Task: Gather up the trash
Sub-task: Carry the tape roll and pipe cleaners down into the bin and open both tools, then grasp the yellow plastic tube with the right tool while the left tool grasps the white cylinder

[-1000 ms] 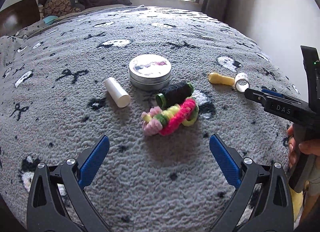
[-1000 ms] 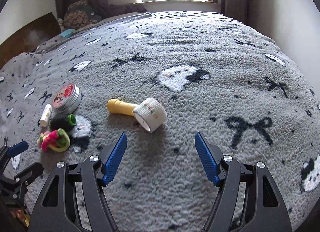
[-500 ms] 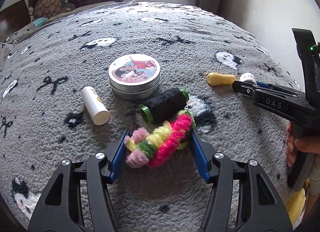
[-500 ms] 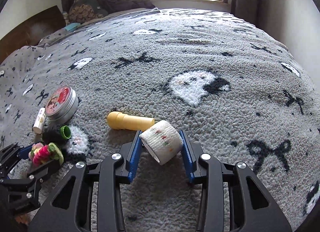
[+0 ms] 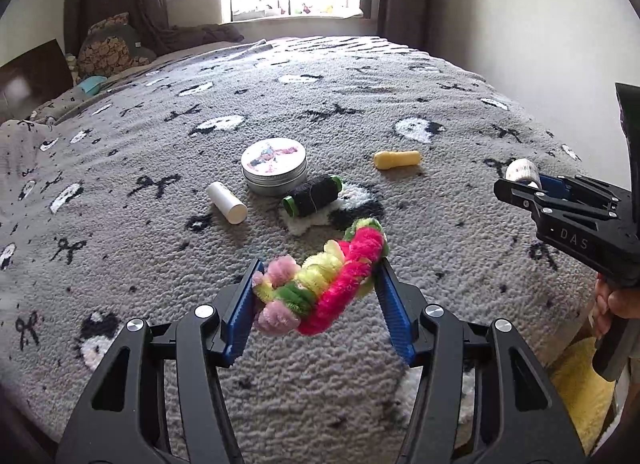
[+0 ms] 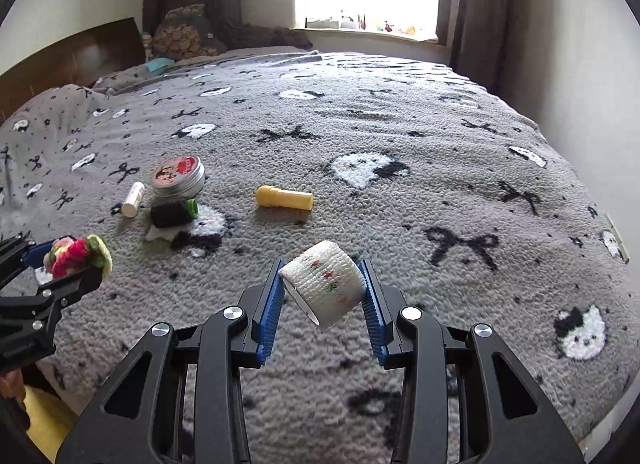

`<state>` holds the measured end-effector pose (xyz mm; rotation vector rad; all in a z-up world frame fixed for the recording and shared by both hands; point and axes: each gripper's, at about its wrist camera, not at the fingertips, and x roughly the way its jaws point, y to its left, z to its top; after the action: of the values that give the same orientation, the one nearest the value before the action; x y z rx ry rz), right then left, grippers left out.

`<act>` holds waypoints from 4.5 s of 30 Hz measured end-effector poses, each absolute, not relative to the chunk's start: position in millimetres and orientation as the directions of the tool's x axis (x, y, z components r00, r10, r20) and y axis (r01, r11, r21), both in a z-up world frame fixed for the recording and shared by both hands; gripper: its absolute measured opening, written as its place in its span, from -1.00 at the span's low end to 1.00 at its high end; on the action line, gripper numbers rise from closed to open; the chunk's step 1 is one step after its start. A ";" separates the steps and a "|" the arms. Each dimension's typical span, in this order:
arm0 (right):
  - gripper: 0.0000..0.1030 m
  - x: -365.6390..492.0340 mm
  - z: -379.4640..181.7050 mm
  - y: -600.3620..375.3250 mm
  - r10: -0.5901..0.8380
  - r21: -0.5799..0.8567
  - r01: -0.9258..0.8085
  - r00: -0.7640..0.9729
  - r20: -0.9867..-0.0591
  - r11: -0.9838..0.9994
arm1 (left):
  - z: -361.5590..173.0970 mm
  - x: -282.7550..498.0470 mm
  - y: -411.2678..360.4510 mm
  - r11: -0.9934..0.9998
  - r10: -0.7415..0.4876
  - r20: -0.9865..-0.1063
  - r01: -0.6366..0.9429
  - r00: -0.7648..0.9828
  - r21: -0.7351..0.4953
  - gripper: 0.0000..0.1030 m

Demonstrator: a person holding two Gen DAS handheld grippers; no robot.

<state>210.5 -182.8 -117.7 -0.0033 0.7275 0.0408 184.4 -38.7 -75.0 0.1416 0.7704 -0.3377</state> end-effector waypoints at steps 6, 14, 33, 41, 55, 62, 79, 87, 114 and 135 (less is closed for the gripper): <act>-0.25 144.0 -94.2 -172.3 0.074 -0.008 -0.099 0.794 -0.603 0.995 | -55.8 129.1 -36.0 0.928 -0.270 -0.657 0.373 0.704 0.018 0.04; -0.25 65.2 -83.5 -159.8 0.095 -0.054 -0.146 0.837 -0.538 0.988 | -56.2 57.8 -28.4 0.921 -0.290 -0.636 0.389 0.715 0.018 0.04; -0.25 0.8 -183.0 -133.4 0.159 0.036 -0.194 0.668 -0.727 0.980 | -168.6 -19.8 -23.6 0.905 -0.310 -0.808 0.416 0.501 -0.089 0.04; -0.25 4.4 -227.7 -125.5 0.207 0.118 -0.195 0.542 -0.814 0.974 | -218.7 -21.3 -24.8 0.909 -0.260 -0.878 0.408 0.402 -0.083 0.05; -0.23 24.8 -293.5 -115.7 0.267 0.230 -0.150 0.311 -0.912 0.962 | -278.6 -6.9 -28.6 0.903 -0.223 -0.953 0.413 0.207 -0.121 0.07; -0.22 28.4 -299.6 -114.3 0.280 0.246 -0.146 0.294 -0.914 0.958 | -288.1 -5.5 -29.1 0.900 -0.226 -0.958 0.414 0.175 -0.136 0.12; 0.37 24.5 -263.9 -143.2 0.260 0.239 -0.103 0.403 -0.877 0.966 | -253.0 -8.5 -39.2 0.897 -0.222 -0.945 0.431 0.240 -0.102 0.69; 0.53 26.9 -211.6 -161.3 0.164 0.142 -0.082 0.543 -0.823 0.986 | -192.7 -4.2 -25.0 0.911 -0.229 -0.888 0.410 0.398 -0.051 0.74; 0.79 224.5 -137.2 -182.0 0.068 0.076 -0.019 0.679 -0.731 0.997 | -105.3 186.5 17.1 0.965 -0.148 -0.742 0.259 0.654 0.036 0.74; 0.60 355.5 -172.3 -159.4 0.042 0.116 0.080 0.619 -0.784 0.990 | -116.9 326.2 10.8 0.983 -0.145 -0.763 0.181 0.630 -0.037 0.56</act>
<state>355.5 -159.4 -172.3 0.1450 0.9033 -0.0216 326.2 10.8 -116.9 0.0446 0.8694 -0.1866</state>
